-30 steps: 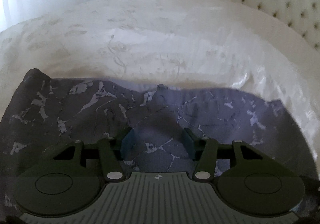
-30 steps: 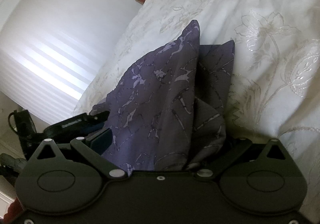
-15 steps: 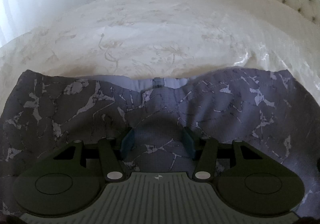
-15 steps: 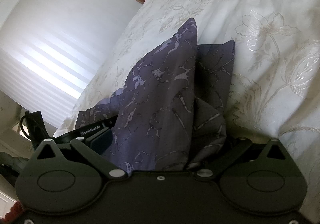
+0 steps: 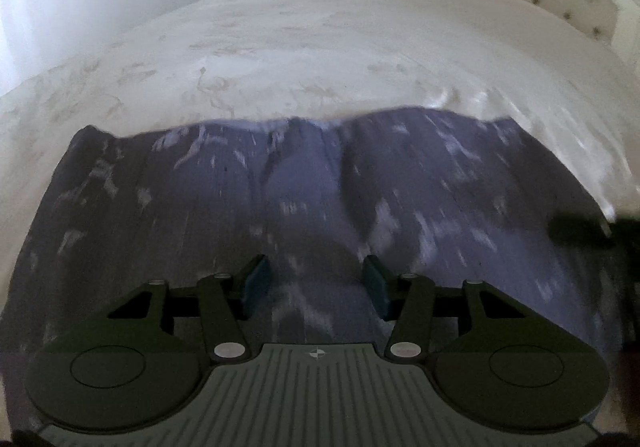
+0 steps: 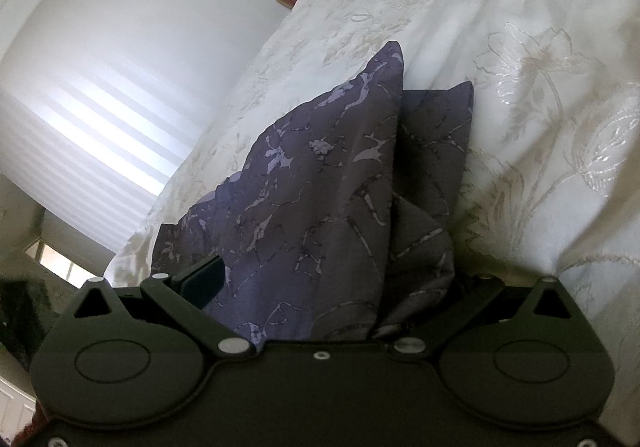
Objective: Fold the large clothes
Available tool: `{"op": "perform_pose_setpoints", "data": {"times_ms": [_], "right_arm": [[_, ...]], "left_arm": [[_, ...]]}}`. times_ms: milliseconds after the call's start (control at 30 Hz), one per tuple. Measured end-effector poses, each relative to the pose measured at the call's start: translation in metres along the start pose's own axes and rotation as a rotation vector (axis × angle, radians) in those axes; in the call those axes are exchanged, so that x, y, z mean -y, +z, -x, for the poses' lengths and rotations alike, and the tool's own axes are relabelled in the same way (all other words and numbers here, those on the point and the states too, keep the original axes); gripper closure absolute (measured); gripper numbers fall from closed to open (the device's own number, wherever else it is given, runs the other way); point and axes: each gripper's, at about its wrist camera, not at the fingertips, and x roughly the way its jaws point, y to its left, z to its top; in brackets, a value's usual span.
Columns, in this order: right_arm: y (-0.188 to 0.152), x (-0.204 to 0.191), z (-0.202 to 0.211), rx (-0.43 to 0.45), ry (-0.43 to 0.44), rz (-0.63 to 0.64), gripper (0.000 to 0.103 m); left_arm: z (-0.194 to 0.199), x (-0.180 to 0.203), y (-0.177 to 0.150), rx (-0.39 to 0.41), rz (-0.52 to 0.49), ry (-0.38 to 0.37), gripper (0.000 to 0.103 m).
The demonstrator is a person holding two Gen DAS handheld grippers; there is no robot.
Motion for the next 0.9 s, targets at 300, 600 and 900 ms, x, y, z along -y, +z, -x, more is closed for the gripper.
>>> {"op": "perform_pose_setpoints", "data": {"times_ms": [300,600,900], "right_arm": [[0.0,-0.001,0.0,0.001,-0.001,0.0,0.0],[0.001,0.004,0.004,0.004,0.011,-0.002,0.0],[0.001,0.011,0.011,0.014,0.039,-0.031,0.001]], "left_arm": [[0.021,0.001,-0.031,0.009,0.018,0.007,0.052],[0.015,0.012,-0.045,0.026,-0.038,0.028,0.052],[0.032,0.008,-0.057,0.027,-0.024,0.01,0.052]]}}
